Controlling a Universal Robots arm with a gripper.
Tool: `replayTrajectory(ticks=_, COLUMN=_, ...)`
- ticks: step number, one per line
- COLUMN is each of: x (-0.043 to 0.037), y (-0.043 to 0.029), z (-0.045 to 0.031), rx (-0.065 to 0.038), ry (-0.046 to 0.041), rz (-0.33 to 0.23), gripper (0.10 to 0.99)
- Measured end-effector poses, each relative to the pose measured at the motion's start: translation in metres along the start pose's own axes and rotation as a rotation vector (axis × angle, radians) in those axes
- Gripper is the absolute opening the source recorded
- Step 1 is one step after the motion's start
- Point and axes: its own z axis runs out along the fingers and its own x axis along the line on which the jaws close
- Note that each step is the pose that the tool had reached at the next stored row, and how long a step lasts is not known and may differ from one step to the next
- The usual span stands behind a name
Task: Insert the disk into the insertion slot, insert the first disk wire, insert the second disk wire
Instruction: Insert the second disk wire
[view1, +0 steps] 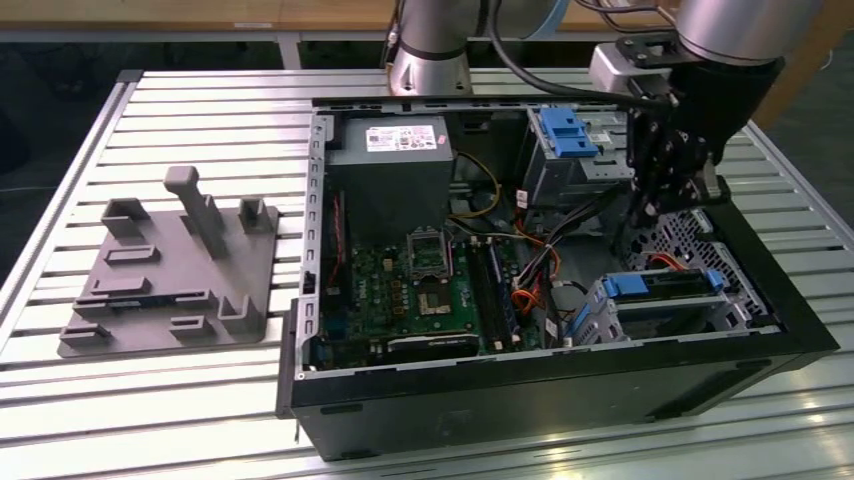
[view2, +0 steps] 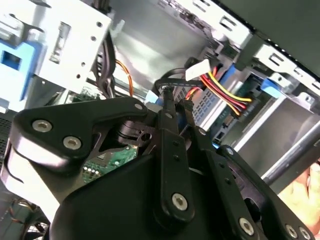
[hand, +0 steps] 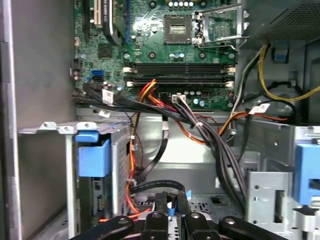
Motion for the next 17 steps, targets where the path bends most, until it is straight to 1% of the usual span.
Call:
replayTrajectory(ticks=5, x=0.0104, y=-0.0011, z=0.0004, rx=-0.005, ry=-0.0004, rz=0.0, gripper=0.204)
replayTrajectory(ticks=10, x=0.0175, y=-0.0046, z=-0.0002, rx=-0.02, ry=-0.0005, rz=-0.001, gripper=0.204)
replayTrajectory(ticks=11, x=0.0185, y=-0.0054, z=-0.0008, rx=-0.025, ry=-0.0004, rz=-0.001, gripper=0.204)
replayTrajectory(ticks=14, x=0.0194, y=-0.008, z=-0.0037, rx=-0.046, ry=0.0021, rz=-0.002, gripper=0.204)
replayTrajectory(ticks=16, x=0.0194, y=-0.0089, z=-0.0049, rx=-0.056, ry=0.0073, rz=-0.002, gripper=0.204)
replayTrajectory(ticks=17, x=0.0194, y=-0.0091, z=-0.005, rx=-0.059, ry=0.0105, rz=-0.003, gripper=0.204)
